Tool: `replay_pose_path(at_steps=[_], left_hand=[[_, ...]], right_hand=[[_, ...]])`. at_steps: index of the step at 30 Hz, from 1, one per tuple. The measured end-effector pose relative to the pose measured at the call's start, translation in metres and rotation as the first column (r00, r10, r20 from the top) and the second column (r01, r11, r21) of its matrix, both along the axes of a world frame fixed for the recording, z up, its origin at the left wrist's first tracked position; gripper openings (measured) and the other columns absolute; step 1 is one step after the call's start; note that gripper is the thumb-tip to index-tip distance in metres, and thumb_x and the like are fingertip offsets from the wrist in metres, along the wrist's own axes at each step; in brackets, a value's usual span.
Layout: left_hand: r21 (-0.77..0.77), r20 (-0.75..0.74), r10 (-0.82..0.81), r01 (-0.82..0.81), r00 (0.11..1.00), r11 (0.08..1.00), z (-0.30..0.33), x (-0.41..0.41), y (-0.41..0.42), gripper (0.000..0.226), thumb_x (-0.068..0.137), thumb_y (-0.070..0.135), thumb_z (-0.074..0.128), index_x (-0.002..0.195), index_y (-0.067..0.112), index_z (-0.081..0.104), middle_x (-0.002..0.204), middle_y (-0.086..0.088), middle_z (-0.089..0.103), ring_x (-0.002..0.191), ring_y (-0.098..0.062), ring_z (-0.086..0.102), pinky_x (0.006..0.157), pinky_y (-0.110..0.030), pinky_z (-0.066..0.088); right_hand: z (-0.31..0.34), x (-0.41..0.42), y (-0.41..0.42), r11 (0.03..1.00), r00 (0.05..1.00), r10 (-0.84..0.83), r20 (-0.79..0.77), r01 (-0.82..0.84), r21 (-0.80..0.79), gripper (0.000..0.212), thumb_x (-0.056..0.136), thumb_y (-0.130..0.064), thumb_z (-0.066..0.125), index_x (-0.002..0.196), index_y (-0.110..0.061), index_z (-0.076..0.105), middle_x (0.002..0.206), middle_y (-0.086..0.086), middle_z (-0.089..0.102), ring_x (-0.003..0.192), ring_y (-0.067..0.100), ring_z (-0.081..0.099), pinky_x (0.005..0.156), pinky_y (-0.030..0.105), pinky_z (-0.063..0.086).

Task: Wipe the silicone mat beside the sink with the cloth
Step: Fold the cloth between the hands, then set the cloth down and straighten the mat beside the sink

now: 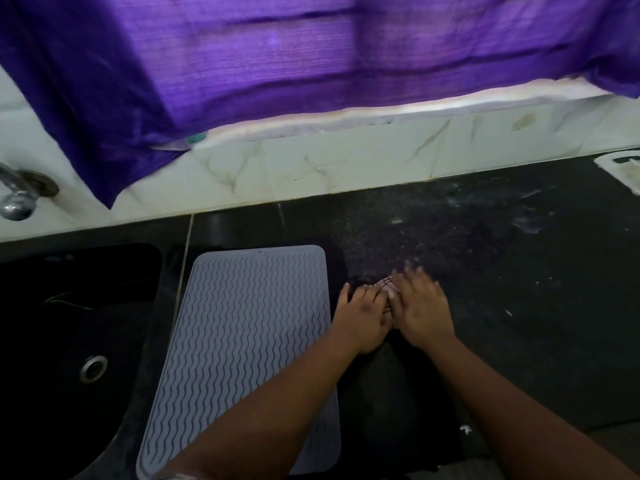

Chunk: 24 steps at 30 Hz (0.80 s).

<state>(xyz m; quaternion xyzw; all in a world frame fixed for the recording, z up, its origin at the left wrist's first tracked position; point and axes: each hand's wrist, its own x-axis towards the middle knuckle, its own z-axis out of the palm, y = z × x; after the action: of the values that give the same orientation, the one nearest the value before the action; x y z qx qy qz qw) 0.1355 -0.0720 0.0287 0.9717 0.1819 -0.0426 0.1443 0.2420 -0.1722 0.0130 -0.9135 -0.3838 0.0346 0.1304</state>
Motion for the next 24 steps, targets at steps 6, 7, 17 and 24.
replay_pose_path(at_steps=[6,7,17,24], left_hand=[[-0.024,0.073,-0.041,0.043,0.996,0.999,0.004,-0.062,0.021,0.070,0.095,0.035,0.051,0.154,0.019,0.017,0.163,-0.006,0.005,0.149,-0.026,0.004,0.120,-0.047,-0.001],[-0.043,0.057,-0.016,0.019,0.998,0.999,0.007,-0.080,0.026,0.070,0.094,0.037,0.053,0.153,0.019,0.019,0.162,-0.008,0.008,0.148,-0.027,0.007,0.120,-0.046,0.006],[-0.059,-0.277,0.010,-0.027,0.961,0.998,0.019,-0.321,0.078,0.083,0.067,0.050,0.079,0.132,0.012,0.045,0.133,-0.008,0.038,0.123,-0.028,0.038,0.105,-0.036,0.037],[-0.001,-0.270,-0.031,0.032,0.962,0.999,0.007,-0.345,0.064,0.069,0.067,0.039,0.075,0.124,0.009,0.050,0.128,-0.009,0.043,0.118,-0.030,0.044,0.101,-0.042,0.042]], right_hand=[[0.015,-0.056,0.012,0.989,0.998,-0.058,0.037,0.052,0.136,0.058,0.094,-0.036,0.048,0.147,-0.021,0.029,0.151,0.018,0.031,0.142,0.036,0.025,0.116,0.053,0.014],[0.020,-0.075,0.017,0.987,0.998,-0.021,0.059,0.011,0.163,0.059,0.089,-0.033,0.054,0.143,-0.018,0.035,0.143,0.020,0.040,0.133,0.038,0.035,0.112,0.053,0.025],[0.014,-0.269,0.034,0.808,0.778,0.574,-0.255,-0.590,0.018,0.076,0.065,-0.065,0.059,0.119,-0.011,0.060,0.113,0.011,0.053,0.110,0.026,0.049,0.097,0.037,0.044],[0.022,-0.298,0.031,0.786,0.815,0.515,-0.267,-0.573,-0.233,0.076,0.070,-0.052,0.067,0.133,-0.016,0.045,0.123,0.003,0.043,0.119,0.020,0.037,0.103,0.032,0.038]])
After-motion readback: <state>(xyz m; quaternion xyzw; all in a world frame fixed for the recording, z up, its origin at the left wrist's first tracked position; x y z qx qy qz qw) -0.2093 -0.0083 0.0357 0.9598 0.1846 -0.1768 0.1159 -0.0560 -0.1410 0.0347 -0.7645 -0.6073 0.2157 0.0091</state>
